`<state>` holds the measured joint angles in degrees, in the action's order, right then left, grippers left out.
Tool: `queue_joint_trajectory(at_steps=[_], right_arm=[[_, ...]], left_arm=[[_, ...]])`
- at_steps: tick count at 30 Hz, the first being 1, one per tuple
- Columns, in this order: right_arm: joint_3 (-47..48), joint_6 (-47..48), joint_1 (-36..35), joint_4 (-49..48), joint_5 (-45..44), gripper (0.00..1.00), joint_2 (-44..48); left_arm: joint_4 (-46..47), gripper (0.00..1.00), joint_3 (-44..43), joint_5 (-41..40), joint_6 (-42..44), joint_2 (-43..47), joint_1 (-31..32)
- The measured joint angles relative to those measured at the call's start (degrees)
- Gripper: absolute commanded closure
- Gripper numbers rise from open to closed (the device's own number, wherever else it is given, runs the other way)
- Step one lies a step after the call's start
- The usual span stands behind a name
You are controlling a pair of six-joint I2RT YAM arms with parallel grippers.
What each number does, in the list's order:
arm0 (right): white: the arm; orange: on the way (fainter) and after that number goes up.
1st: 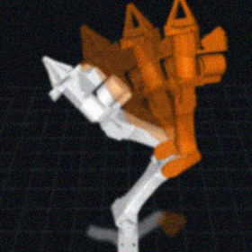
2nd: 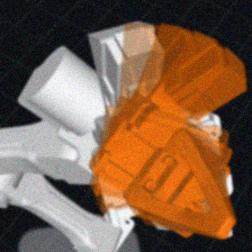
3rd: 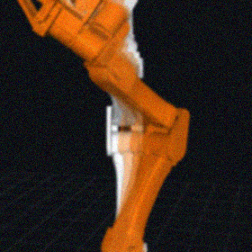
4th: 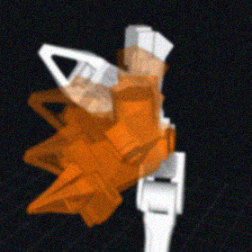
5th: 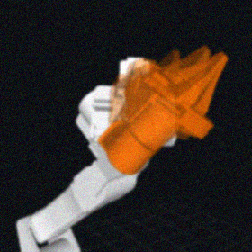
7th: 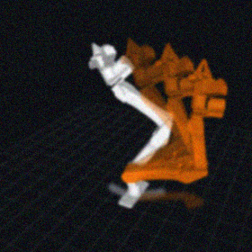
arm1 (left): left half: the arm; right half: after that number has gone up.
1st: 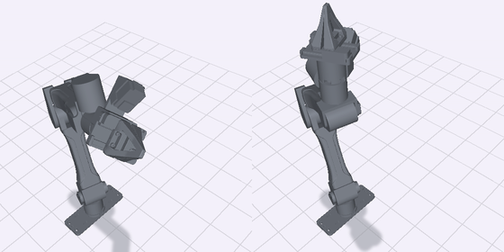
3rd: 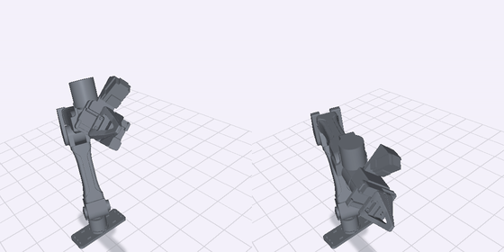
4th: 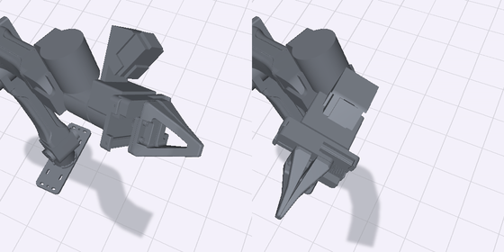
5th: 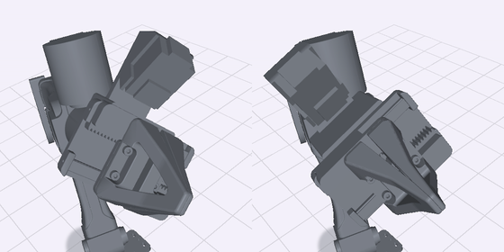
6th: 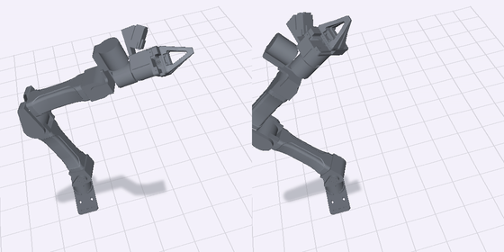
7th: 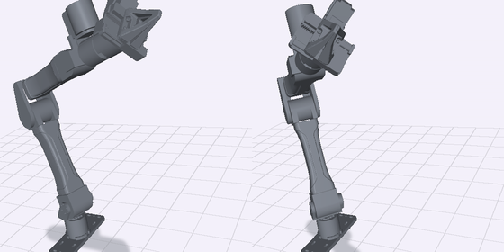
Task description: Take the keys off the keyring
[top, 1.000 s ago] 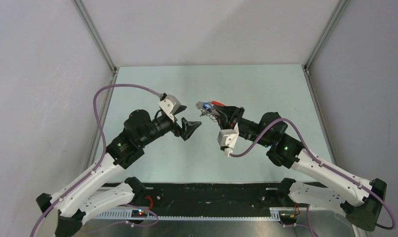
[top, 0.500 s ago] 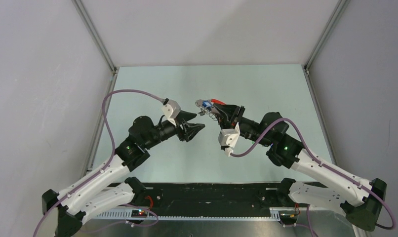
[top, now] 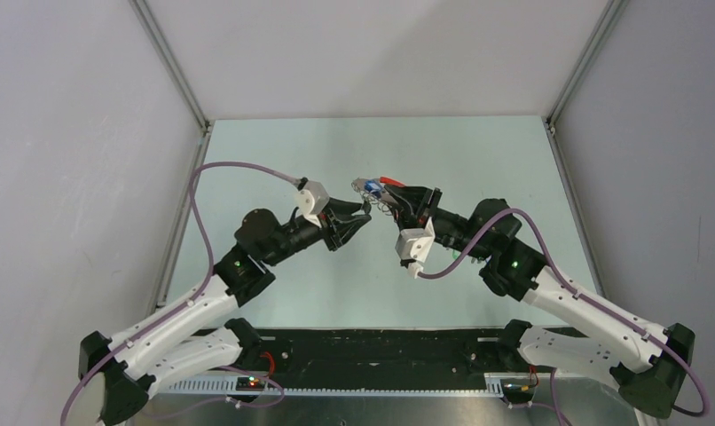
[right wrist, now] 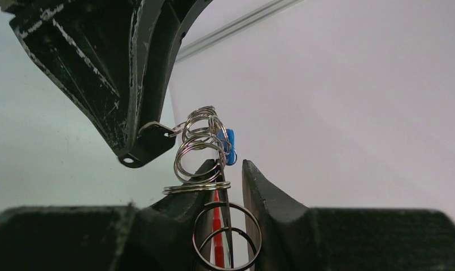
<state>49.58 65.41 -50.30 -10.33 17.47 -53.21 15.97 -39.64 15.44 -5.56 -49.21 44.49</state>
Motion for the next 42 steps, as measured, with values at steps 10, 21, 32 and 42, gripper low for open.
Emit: queue_joint_trajectory(at_steps=[10, 21, 32, 42], right_arm=[[0.0, -0.9, 0.6, -0.8, 1.0, 1.0, 0.0], [0.0, -1.7, 0.6, -0.8, 1.5, 1.0, 0.0], [0.0, -9.0, 2.5, -0.7, -3.5, 0.97, -0.5], [-3.7, -24.1, 4.4, -0.4, -9.9, 0.27, -1.2]], left_arm=[[0.2, 0.64, 0.0, -0.2, 0.3, -3.1, 0.0], [0.5, 0.99, -0.2, -1.6, 0.6, -3.9, 0.0], [-11.1, 1.0, -6.7, -5.4, -2.6, -4.0, 0.1], [-44.3, 1.0, -26.9, -10.6, 5.2, -7.4, 0.2]])
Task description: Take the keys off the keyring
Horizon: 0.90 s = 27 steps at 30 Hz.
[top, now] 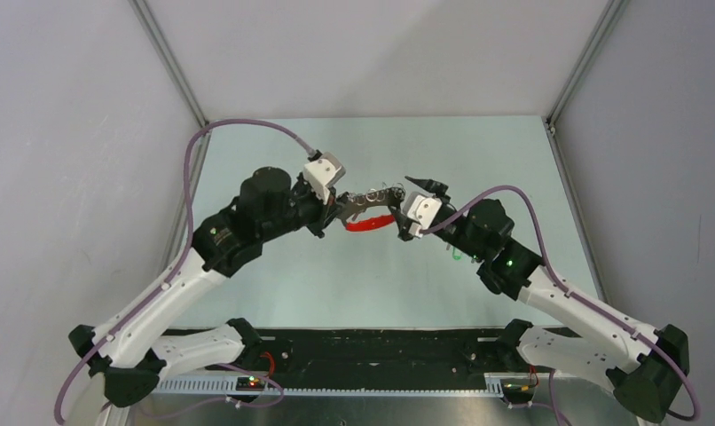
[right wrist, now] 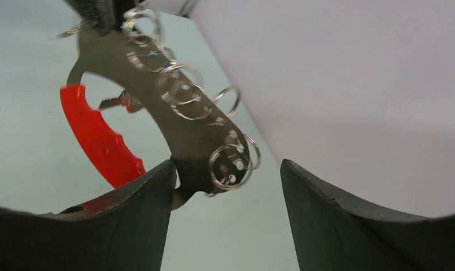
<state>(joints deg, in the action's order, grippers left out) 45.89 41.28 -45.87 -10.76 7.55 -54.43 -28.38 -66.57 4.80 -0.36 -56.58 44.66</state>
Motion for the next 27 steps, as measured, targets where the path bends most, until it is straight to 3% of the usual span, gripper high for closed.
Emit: queue_joint_trajectory(at_steps=[5, 8, 13, 17, 22, 27], right_arm=[[-4.7, -6.1, 0.5, 0.2, 3.7, 0.27, 4.4], [-7.1, -9.6, 1.2, -0.3, 6.5, 0.28, 7.5], [-10.7, -14.6, 3.1, -2.0, 9.9, 0.29, 11.0], [-12.0, -17.7, 4.6, -4.1, 11.7, 0.37, 11.0], [-12.3, -22.1, 6.4, -7.2, 14.9, 0.51, 9.1], [-12.5, -26.2, 7.9, -10.5, 19.2, 0.6, 7.3]], left_arm=[[-13.9, 1.0, -9.3, -4.5, 9.7, -6.6, 1.9], [-19.6, 1.0, -11.8, -12.1, 16.4, -10.3, 6.0], [-25.4, 1.0, -13.1, -24.8, 25.1, -15.7, 11.6], [-26.3, 1.0, -16.4, -30.4, 29.1, -17.4, 12.2], [-24.2, 1.0, -17.6, -30.5, 32.9, -15.8, 13.1], [-18.6, 1.0, -11.6, -21.5, 37.6, -10.0, 13.2]])
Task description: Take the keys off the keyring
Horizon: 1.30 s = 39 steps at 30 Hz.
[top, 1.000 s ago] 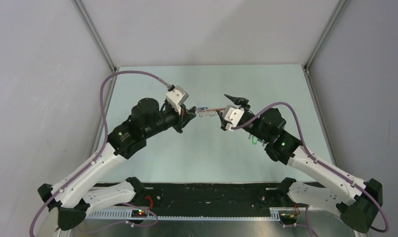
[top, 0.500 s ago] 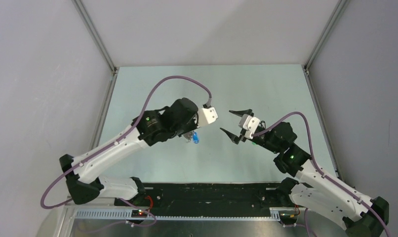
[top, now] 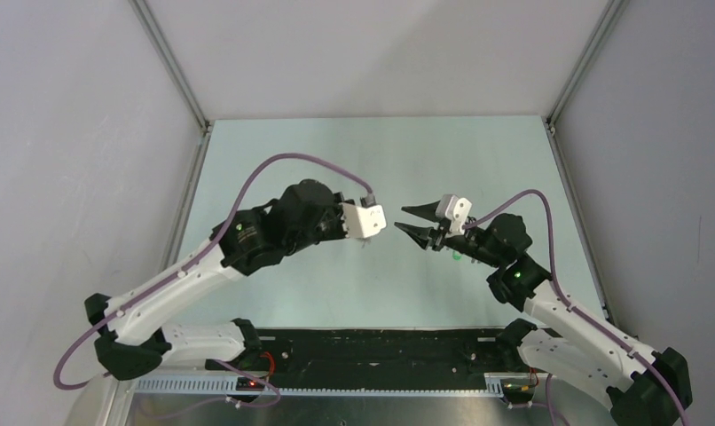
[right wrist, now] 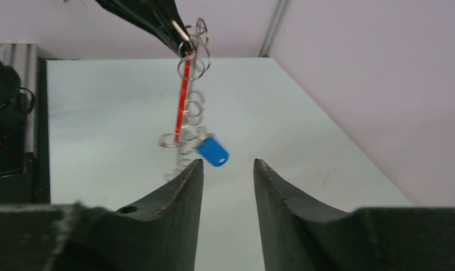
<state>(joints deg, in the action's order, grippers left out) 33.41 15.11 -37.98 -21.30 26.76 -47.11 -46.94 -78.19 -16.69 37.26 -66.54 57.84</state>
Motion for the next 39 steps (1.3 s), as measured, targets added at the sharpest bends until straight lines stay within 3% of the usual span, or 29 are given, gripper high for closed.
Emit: queue_joint_trajectory(at_steps=[11, 18, 29, 39], right_arm=[[-0.9, -3.1, 1.1, -6.0, 5.1, 0.64, -0.5], [-1.4, -3.1, 1.1, -8.2, 11.1, 0.76, -2.8], [-1.6, -4.3, 1.0, -8.7, 20.4, 0.78, -4.4], [-1.6, -3.9, -1.4, -4.3, 21.8, 0.79, -2.6]], left_arm=[[9.5, 1.0, 14.0, 12.5, 10.0, 6.7, 0.1], [15.5, 1.0, 19.6, 15.9, 10.8, 8.5, 0.1], [20.0, 1.0, 20.5, 17.6, 10.6, 10.9, 0.1], [21.0, 1.0, 21.3, 17.6, 10.2, 10.8, 0.1]])
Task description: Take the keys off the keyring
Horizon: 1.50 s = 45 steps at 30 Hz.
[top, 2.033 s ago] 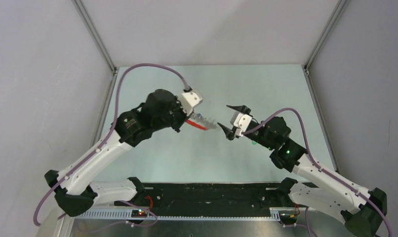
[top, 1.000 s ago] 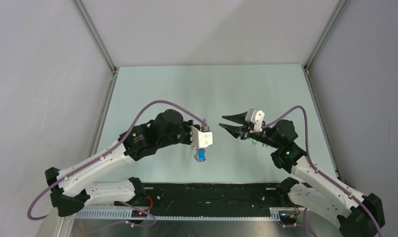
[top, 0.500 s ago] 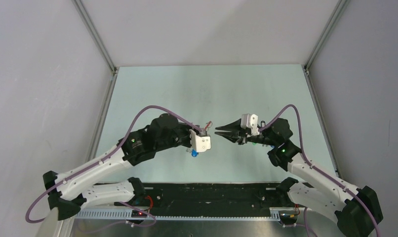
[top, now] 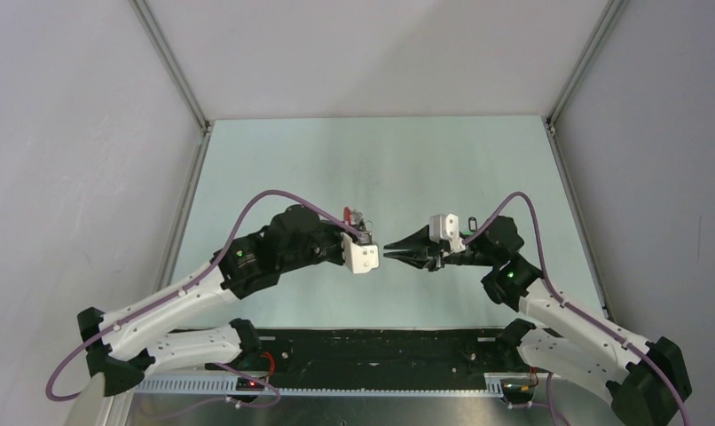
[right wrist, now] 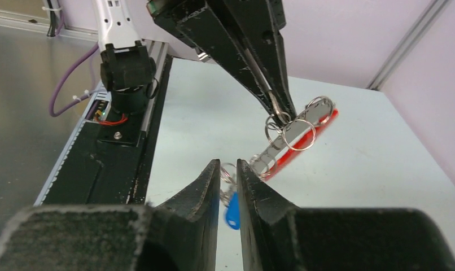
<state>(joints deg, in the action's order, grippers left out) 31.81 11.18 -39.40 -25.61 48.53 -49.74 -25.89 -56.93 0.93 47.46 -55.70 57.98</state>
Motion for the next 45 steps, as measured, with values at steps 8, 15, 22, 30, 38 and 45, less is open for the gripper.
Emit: queue_joint_trajectory(at_steps=[8, 15, 22, 30, 38, 45], right_arm=[[0.0, -0.2, -1.6, -1.4, -2.8, 0.73, -1.9], [-0.1, -2.7, -1.6, -8.0, -6.2, 0.71, -6.8], [-0.1, -6.2, -1.6, -15.5, -5.8, 0.71, -10.7], [-0.1, -7.7, -1.8, -17.6, -5.4, 0.71, -11.4], [-0.1, -6.6, -1.8, -15.7, -5.4, 0.7, -10.4], [-0.1, -6.0, -1.8, -15.0, -5.4, 0.7, -9.2]], left_arm=[[0.1, 1.0, 0.3, 1.4, 0.0, 1.6, 0.0], [0.3, 1.0, 0.8, 2.6, 0.0, 2.3, 0.0], [0.3, 1.0, 0.9, 2.8, 0.0, 2.3, 0.0], [0.5, 1.0, 0.9, 2.7, -0.5, 2.2, 0.0], [0.5, 1.0, 0.9, 2.5, -0.5, 2.1, 0.0], [0.5, 1.0, 0.9, 2.4, -0.9, 2.1, 0.0]])
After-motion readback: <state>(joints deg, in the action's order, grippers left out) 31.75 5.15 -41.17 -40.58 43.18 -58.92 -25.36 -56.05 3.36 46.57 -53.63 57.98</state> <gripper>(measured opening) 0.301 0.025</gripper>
